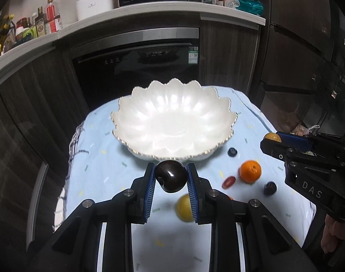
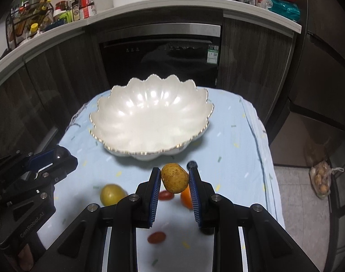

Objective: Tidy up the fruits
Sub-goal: 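Carry both fruits over the white bowl and open both tools to drop them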

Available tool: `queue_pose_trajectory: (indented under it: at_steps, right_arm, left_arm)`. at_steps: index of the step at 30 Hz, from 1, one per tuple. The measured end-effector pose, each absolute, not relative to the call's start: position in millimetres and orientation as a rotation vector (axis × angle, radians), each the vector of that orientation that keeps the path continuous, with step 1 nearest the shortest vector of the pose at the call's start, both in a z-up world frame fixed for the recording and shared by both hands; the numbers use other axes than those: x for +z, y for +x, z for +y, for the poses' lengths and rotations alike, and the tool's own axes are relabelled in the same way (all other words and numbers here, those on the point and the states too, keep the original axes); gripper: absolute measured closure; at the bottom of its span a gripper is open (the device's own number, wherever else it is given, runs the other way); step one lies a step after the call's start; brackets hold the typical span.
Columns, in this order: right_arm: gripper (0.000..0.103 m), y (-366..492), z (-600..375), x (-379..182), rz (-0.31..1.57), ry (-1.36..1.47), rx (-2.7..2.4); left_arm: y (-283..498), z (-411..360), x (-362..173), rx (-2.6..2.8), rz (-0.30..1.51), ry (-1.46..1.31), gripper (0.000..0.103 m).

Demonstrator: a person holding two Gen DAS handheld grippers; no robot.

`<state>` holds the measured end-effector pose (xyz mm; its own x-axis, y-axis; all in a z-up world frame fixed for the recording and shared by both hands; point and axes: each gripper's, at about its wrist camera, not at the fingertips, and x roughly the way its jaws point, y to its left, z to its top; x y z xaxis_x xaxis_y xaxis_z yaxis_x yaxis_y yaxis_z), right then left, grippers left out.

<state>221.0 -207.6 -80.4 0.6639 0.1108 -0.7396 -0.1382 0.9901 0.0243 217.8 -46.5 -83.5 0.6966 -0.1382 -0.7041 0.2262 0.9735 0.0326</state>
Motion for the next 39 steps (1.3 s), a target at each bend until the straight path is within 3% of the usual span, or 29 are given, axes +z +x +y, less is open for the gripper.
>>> queue_pose_trajectory:
  at_steps: [23,39]
  right_arm:
    - [0.076,295.1,-192.1,-56.3,0.786,-0.028,0.136]
    - [0.076,346.8,-183.7,-71.5,0.823,-0.02,0.121]
  left_arm:
    - [300.8,-22.7,-62.3,-0.148,0.755,0.078,0.075]
    - [358.5,-13.9,-87.6,-0.142,0.811,0.08,0.075]
